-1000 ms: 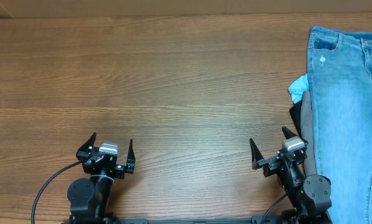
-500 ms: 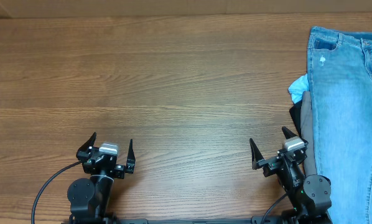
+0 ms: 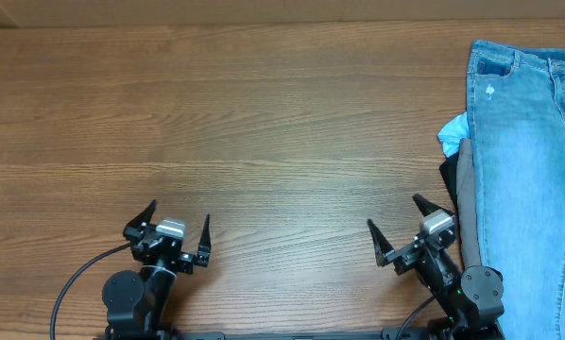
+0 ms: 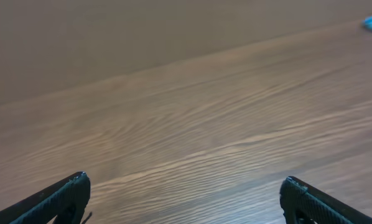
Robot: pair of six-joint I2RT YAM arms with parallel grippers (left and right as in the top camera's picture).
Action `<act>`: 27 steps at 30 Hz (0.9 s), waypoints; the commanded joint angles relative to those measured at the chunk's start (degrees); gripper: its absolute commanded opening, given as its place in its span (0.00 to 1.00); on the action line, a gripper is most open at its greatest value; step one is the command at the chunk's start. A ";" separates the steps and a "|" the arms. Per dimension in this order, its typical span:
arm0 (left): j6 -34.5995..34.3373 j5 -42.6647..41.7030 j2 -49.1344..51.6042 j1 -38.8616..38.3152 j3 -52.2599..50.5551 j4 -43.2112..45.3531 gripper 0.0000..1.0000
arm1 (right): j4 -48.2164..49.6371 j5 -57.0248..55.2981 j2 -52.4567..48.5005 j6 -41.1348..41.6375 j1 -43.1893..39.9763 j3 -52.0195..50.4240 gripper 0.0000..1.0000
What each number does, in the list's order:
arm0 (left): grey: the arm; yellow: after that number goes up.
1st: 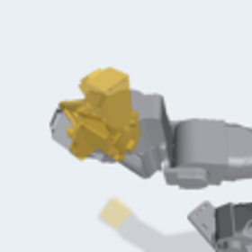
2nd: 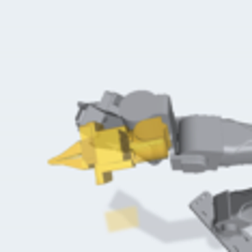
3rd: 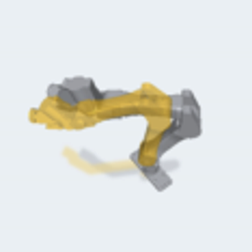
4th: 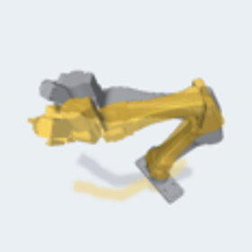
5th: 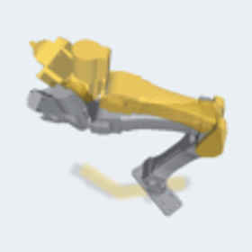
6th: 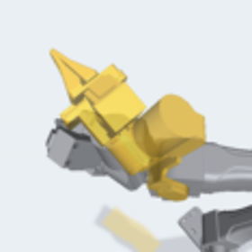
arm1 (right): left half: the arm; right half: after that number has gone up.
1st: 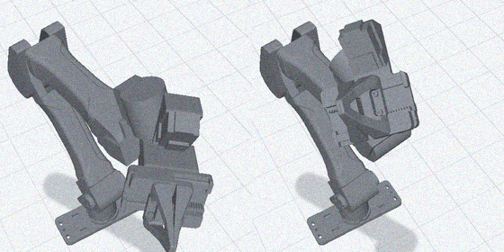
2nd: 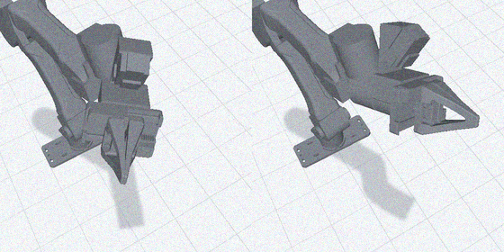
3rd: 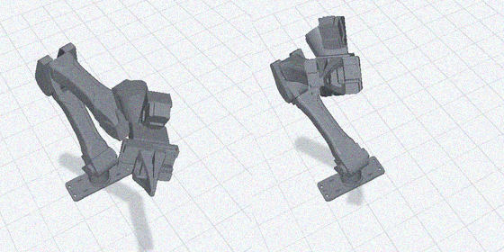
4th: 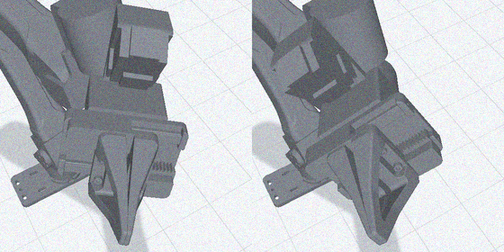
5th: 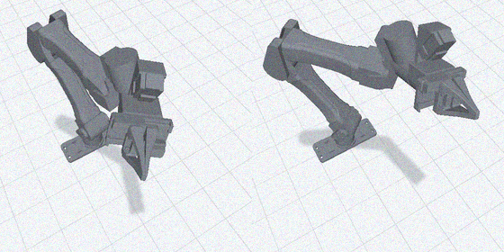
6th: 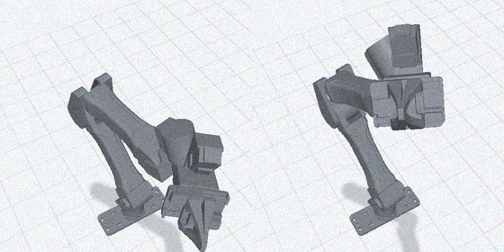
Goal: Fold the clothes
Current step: 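Move the right gripper over the light-blue jeans on the pile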
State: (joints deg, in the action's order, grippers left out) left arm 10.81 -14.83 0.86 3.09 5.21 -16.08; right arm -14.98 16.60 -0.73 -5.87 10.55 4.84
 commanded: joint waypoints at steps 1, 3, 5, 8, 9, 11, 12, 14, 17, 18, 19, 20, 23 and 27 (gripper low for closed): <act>-2.43 -9.29 -0.55 -0.22 -0.17 0.26 1.00 | 0.39 8.33 0.55 0.07 -0.11 -0.11 1.00; -3.93 -9.86 -0.55 -0.22 -0.17 0.33 1.00 | 0.37 10.12 0.55 0.11 -0.11 -0.11 1.00; -4.90 -10.34 -0.55 -0.22 -0.13 0.98 1.00 | 0.87 10.05 0.55 1.86 -0.13 -0.11 1.00; -8.50 -10.27 -0.55 -0.22 2.08 4.46 1.00 | 4.17 10.03 0.55 7.32 -0.13 0.68 1.00; -8.72 -10.27 -0.55 -0.22 3.54 5.07 1.00 | 4.98 10.01 0.50 8.50 -0.13 1.31 1.00; -8.68 -9.27 -0.33 -0.22 6.73 4.66 1.00 | 5.25 9.77 0.02 10.47 -0.13 3.37 1.00; -8.70 -7.69 0.20 -0.22 9.01 3.34 1.00 | 4.98 9.60 -0.50 11.26 -0.13 4.57 1.00; -8.70 -5.40 2.01 -0.22 13.20 0.44 1.00 | 3.58 9.14 -2.49 12.39 -0.13 7.54 1.00; -8.70 0.96 10.23 -0.22 24.13 -8.66 1.00 | -3.50 8.00 -10.36 13.40 -0.13 16.81 1.00; -8.70 2.08 12.90 -0.22 27.02 -10.73 1.00 | -5.77 7.89 -13.00 13.40 -0.13 19.74 1.00; -8.63 3.52 18.97 -0.22 33.20 -14.73 1.00 | -9.90 7.78 -18.45 13.40 -0.13 25.59 1.00; -8.57 4.09 21.88 -0.22 36.06 -16.57 1.00 | -12.11 7.41 -21.70 13.38 -0.13 28.83 1.00; -8.20 5.01 32.57 -0.22 46.60 -23.61 1.00 | -18.12 7.43 -30.71 13.38 -0.13 37.55 1.00; -8.22 4.83 46.40 -0.22 59.78 -33.73 1.00 | -29.73 7.43 -44.17 13.31 -0.13 50.45 1.00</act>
State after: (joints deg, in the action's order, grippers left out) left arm 2.98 -11.66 37.78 3.05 55.35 -44.21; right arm -39.88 24.60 -36.95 7.22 10.52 47.07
